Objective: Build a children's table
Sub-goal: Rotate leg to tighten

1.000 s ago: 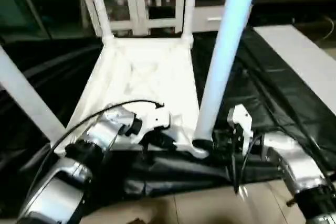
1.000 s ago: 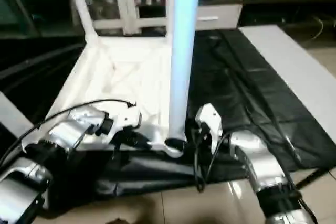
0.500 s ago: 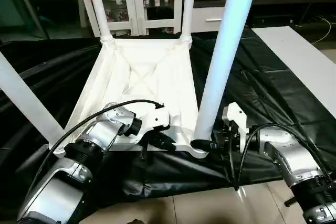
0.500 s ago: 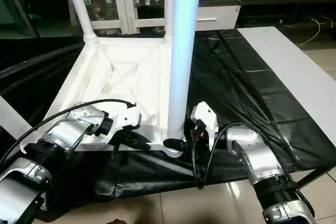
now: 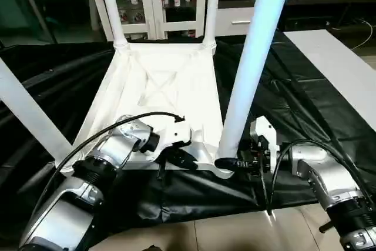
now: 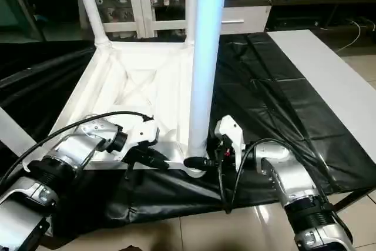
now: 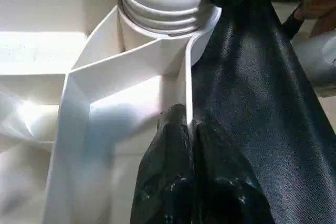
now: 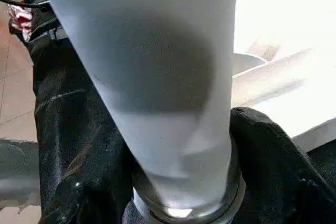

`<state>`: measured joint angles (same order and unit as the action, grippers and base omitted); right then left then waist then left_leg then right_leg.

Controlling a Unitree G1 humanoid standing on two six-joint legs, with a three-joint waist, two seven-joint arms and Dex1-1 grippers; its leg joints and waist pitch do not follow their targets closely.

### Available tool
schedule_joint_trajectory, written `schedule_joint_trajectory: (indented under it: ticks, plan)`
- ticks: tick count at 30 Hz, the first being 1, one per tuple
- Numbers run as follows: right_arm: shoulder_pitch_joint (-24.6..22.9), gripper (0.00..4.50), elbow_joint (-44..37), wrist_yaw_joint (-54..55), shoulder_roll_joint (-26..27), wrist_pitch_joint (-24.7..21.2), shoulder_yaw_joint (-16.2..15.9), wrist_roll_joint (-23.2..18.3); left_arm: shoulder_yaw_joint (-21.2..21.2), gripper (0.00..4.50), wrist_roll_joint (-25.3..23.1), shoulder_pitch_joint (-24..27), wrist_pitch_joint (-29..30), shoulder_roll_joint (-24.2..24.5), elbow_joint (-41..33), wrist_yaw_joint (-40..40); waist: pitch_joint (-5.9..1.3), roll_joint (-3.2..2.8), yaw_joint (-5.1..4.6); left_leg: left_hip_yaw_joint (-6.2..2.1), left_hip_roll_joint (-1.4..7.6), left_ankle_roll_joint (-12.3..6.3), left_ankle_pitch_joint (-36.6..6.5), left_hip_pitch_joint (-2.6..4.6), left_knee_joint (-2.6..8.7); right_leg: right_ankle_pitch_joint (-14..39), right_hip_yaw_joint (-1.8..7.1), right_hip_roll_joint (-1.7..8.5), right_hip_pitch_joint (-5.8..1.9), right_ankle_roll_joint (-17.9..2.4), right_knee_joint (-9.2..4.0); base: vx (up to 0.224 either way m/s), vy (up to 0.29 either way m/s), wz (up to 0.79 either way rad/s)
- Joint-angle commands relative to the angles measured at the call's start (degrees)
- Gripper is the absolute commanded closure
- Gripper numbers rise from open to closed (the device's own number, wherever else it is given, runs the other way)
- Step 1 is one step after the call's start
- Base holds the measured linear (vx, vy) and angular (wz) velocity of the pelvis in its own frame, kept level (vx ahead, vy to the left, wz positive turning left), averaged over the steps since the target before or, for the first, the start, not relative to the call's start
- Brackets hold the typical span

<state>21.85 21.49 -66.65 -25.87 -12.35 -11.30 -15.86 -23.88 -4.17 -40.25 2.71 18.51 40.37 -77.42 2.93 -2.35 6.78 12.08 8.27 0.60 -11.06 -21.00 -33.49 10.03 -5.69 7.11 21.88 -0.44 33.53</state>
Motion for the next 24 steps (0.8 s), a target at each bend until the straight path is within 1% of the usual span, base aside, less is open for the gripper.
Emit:
schedule_joint_trajectory:
  ticks: [1,2,3,4,5,6,7,8,9,10,11,12,13,14,15,16,17,18,19,20,21,22,23,24]
  plan:
    - [-0.7,1.96,2.4,3.4,1.6,0.1,0.7,0.9,-2.6,4.5,-2.8,0.6,1.0,-1.0,2.9,0.6,-3.11,0.61,-0.11,-2.91,5.9,0.75,-20.1,0.99,5.19,19.4,3.6,4.17,-1.42,-12.2,-4.34,0.0,0.0,0.0]
    - [-0.7,1.97,2.4,3.4,1.6,0.1,0.7,0.9,-2.6,4.5,-2.8,0.6,1.0,-1.0,2.9,0.6,-3.08,0.61,-0.15,-2.86,5.84,0.82,-20.3,1.03,5.16,19.7,3.6,4.13,-1.3,-12.2,-4.39,0.0,0.0,0.0]
    - [0.5,1.97,5.7,10.5,4.3,2.2,2.7,2.1,-1.0,4.5,-3.1,-0.8,1.5,-3.0,5.7,6.5,-3.0,0.67,-0.24,-3.03,5.84,1.12,-21.0,0.96,5.22,21.1,3.58,4.32,-1.39,-11.9,-4.56,0.0,0.0,0.0]
    - [0.7,1.97,6.2,11.6,4.7,2.5,3.1,2.3,-0.8,4.5,-3.1,-1.0,1.6,-3.4,6.1,7.4,-2.78,0.7,-0.48,-3.13,5.68,1.86,-22.4,1.09,5.13,23.9,3.59,4.5,-0.94,-11.4,-4.92,0.0,0.0,0.0]
    - [1.7,1.97,8.9,17.9,7.3,3.3,4.8,3.0,1.2,4.5,-3.3,-2.7,2.1,-5.6,9.2,14.4,-2.55,0.81,-0.92,-3.38,5.53,2.61,-24.6,1.2,5.26,28.1,3.45,4.44,-0.89,-10.1,-5.29,-0.052,-0.001,-0.03]
    - [1.9,1.97,9.5,19.5,8.1,3.3,5.2,3.1,1.9,4.5,-3.2,-3.3,2.3,-6.4,10.2,16.8,-2.53,0.84,-1.08,-3.64,5.47,2.98,-25.6,1.24,5.24,30.4,3.3,4.51,-0.91,-9.3,-5.45,0.0,0.0,0.0]
    - [1.9,1.98,9.5,19.7,8.1,3.3,5.3,3.1,1.9,4.5,-3.2,-3.3,2.3,-6.5,10.4,17.1,-2.4,0.82,-1.37,-3.89,5.45,3.64,-27.7,1.66,5.19,34.2,3.05,4.55,-0.58,-7.7,-5.98,-0.071,0.009,-0.05]
    - [2.2,1.98,10.2,22.0,9.4,3.1,5.7,3.2,2.7,4.5,-3.2,-4.1,2.6,-7.4,11.7,19.8,-2.31,0.87,-1.59,-4.01,5.41,3.69,-28.8,1.82,5.18,35.8,2.9,4.51,-0.48,-6.9,-6.29,-0.07,0.023,-0.04]
    - [2.7,1.98,11.3,26.3,11.3,3.6,5.9,4.2,4.2,4.5,-2.9,-5.6,3.7,-9.0,13.8,25.3,-2.3,0.58,-2.35,-4.3,5.34,3.88,-30.5,1.54,5.37,37.3,2.57,4.38,-0.54,-5.5,-6.52,-0.098,0.04,-0.1]
    - [4.2,1.98,14.1,35.3,14.8,4.5,6.7,6.2,6.6,4.5,-2.0,-7.7,5.6,-11.5,16.9,33.0,-2.25,0.52,-2.58,-4.52,5.43,4.27,-31.5,1.52,5.5,37.4,2.35,4.29,-0.61,-5.1,-6.6,-0.059,0.032,-0.09]
    - [4.2,2.05,14.3,35.7,15.0,4.6,6.7,6.3,6.7,4.5,-2.0,-7.8,5.7,-11.6,17.0,33.4,-2.07,0.35,-3.28,-4.6,5.16,5.17,-34.2,1.71,5.58,38.5,1.76,3.86,-0.19,-4.2,-6.92,-0.066,0.037,-0.11]
    - [4.7,2.05,15.1,38.0,15.9,4.9,7.0,6.7,7.3,4.5,-1.7,-8.3,6.1,-12.2,17.7,35.3,-2.13,0.41,-3.53,-4.9,5.12,5.49,-35.8,2.0,5.49,39.1,1.29,3.88,-0.26,-3.4,-7.14,-0.08,0.046,-0.1]
    - [6.5,2.08,18.1,46.4,18.9,6.2,8.5,7.7,9.0,4.5,-1.3,-9.6,6.9,-13.7,19.5,40.7,-1.83,-0.56,-4.93,-5.07,5.16,5.63,-40.8,2.44,5.87,37.9,-0.38,3.22,-0.48,-2.4,-7.92,-0.08,0.046,-0.1]
    - [6.7,2.09,18.6,47.6,19.3,6.5,8.8,7.8,9.2,4.5,-1.3,-9.7,6.8,-13.9,19.7,41.5,-1.83,-0.56,-4.93,-5.07,5.16,5.63,-40.8,2.44,5.87,37.9,-0.38,3.22,-0.48,-2.4,-7.92,-0.053,0.058,-0.13]
    - [8.5,2.09,21.3,54.8,22.5,9.1,10.5,8.1,10.3,4.5,-1.4,-10.7,6.2,-15.0,21.4,46.5,-1.69,-1.02,-5.83,-5.62,5.78,6.16,-45.1,1.09,7.6,32.7,-1.33,2.34,-2.19,-2.4,-6.38,0.0,0.0,0.0]
    - [9.4,2.1,22.7,57.7,24.2,10.6,11.4,8.0,10.8,4.5,-1.5,-11.1,5.9,-15.5,22.4,48.7,-1.76,-1.57,-5.59,-5.32,6.73,6.91,-48.0,-0.74,10.2,25.2,-0.26,1.71,-3.93,-3.9,-2.32,-0.07,0.049,-0.11]
    - [9.8,2.11,23.3,58.1,24.8,11.8,11.3,8.2,10.9,4.5,-1.7,-11.3,5.5,-15.6,22.8,49.4,-1.66,-1.6,-4.69,-3.25,7.02,8.01,-51.1,-1.61,13.35,17.4,-0.09,-0.08,-4.44,-5.8,2.37,-0.1,0.005,0.06]
    - [10.7,2.12,24.3,56.6,25.9,14.5,10.8,8.1,10.9,4.5,-2.1,-11.3,4.9,-15.7,23.5,49.9,-1.51,-1.24,-4.05,-2.01,6.71,8.3,-51.1,-1.63,14.39,15.9,0.22,-0.7,-4.42,-6.0,3.58,-0.064,-0.05,0.15]
    - [11.1,2.12,24.5,54.3,26.5,15.9,10.5,7.9,10.7,4.5,-2.4,-11.4,4.6,-15.7,24.0,50.0,-2.02,1.24,-3.98,-0.45,4.67,7.35,-43.2,1.35,10.86,27.2,2.33,0.56,-1.27,-5.1,-0.87,-0.005,-0.066,0.17]
    - [11.4,2.13,24.7,52.7,26.9,16.8,10.3,7.8,10.6,4.5,-2.6,-11.4,4.4,-15.7,24.4,50.0,-1.98,3.4,-3.42,-1.3,0.72,2.28,-22.6,8.45,-3.8,51.6,3.56,7.5,6.33,-2.6,-12.36,0.023,-0.093,0.09]
    - [11.4,2.14,24.3,52.1,26.8,17.8,10.0,8.2,10.3,4.5,-2.9,-11.3,4.1,-15.5,24.4,49.4,-1.48,3.19,-3.31,-2.53,1.17,-0.16,-14.7,5.69,-3.66,54.5,5.37,9.38,3.15,-2.5,-12.46,0.065,-0.04,-0.38]
    - [11.2,2.14,23.6,50.4,26.4,19.2,9.6,8.6,10.1,4.5,-3.2,-11.2,3.9,-15.3,24.8,49.0,-1.47,2.17,-2.31,-5.2,2.28,-1.64,-6.3,-1.46,-0.15,47.9,4.62,9.12,-4.0,-3.2,-7.87,0.065,-0.04,-0.38]
    - [11.1,1.81,23.1,49.4,26.2,20.1,9.3,8.7,9.9,4.5,-3.4,-11.1,3.7,-15.1,25.0,48.7,-2.77,0.42,-1.1,-5.21,3.72,-1.27,-8.1,-0.3,4.18,32.3,2.12,4.14,-2.62,-3.1,-6.36,0.072,0.017,-0.38]
    - [10.9,1.81,22.4,48.5,25.7,21.2,9.5,8.6,9.7,4.5,-3.6,-11.0,3.5,-14.7,25.0,48.2,-2.34,0.99,-2.82,-5.24,4.6,-1.53,-12.9,-0.06,4.84,26.2,1.59,2.48,-1.64,-4.1,-5.55,0.0,0.0,0.0]
